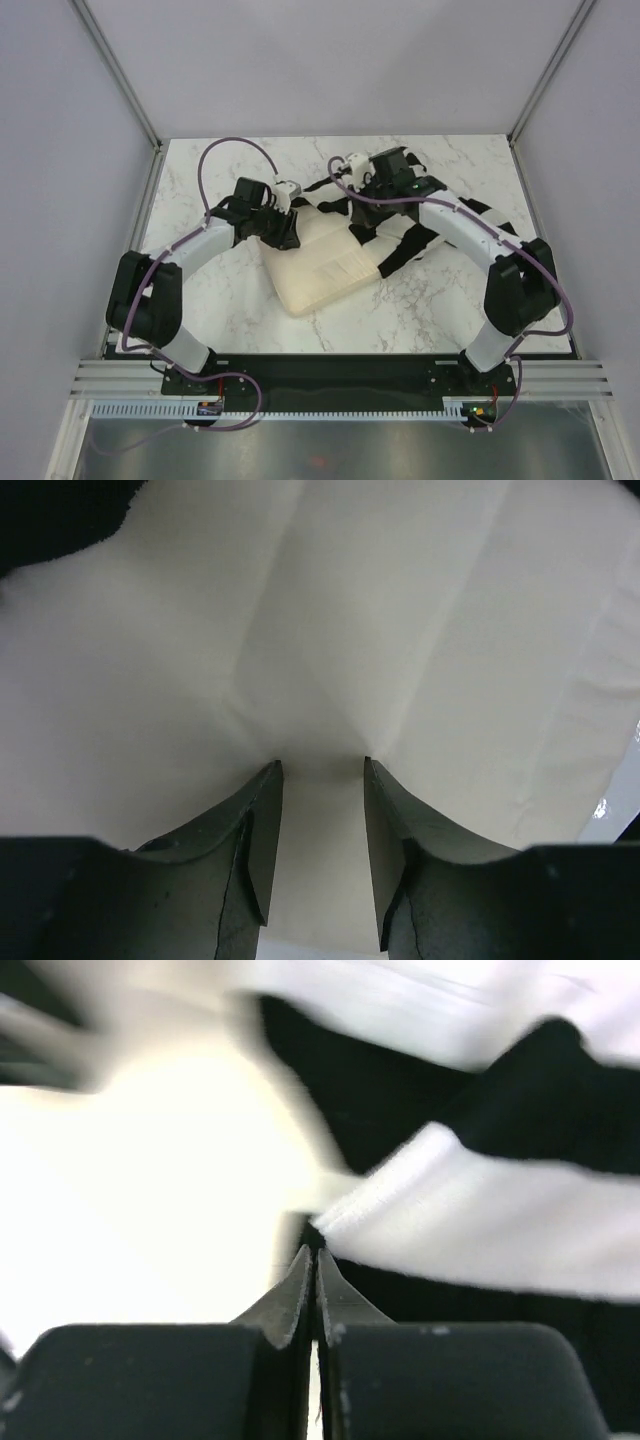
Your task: Put the pillow into the pillowcase
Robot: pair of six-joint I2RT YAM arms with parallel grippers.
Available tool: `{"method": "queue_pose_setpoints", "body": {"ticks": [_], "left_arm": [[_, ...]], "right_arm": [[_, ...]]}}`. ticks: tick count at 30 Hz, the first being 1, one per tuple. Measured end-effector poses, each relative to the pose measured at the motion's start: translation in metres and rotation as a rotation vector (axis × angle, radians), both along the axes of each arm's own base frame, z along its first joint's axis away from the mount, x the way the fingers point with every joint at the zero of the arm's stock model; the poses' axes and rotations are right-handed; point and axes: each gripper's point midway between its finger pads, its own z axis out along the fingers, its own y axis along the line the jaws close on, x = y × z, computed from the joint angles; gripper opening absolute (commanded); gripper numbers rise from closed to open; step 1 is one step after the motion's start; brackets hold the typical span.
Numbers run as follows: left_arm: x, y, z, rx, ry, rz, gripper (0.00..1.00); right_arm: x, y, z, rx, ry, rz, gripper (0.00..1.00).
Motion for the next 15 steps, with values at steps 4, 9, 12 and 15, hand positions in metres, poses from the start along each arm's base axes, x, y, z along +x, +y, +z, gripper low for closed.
{"method": "queue_pose_setpoints", "body": {"ticks": [4,9,12,15], "left_arm": [[0.013,0.011,-0.010,-0.016,0.057,0.065,0.45],[0.016,0.009,-0.012,-0.039,0.079,0.070,0.45],[0.018,0.013,-0.011,-0.057,0.091,0.084,0.35],[0.016,0.012,-0.007,-0.101,0.125,0.098,0.55]], "right_arm": [[-0.073,0.098,0.021,0.217,0.096,0.156,0.00],[-0.140,0.152,0.008,0.387,0.318,0.226,0.00],[-0.120,0.135,-0.002,0.402,0.373,0.134,0.37],[-0.081,0.091,0.004,0.364,0.287,0.025,0.56]]}}
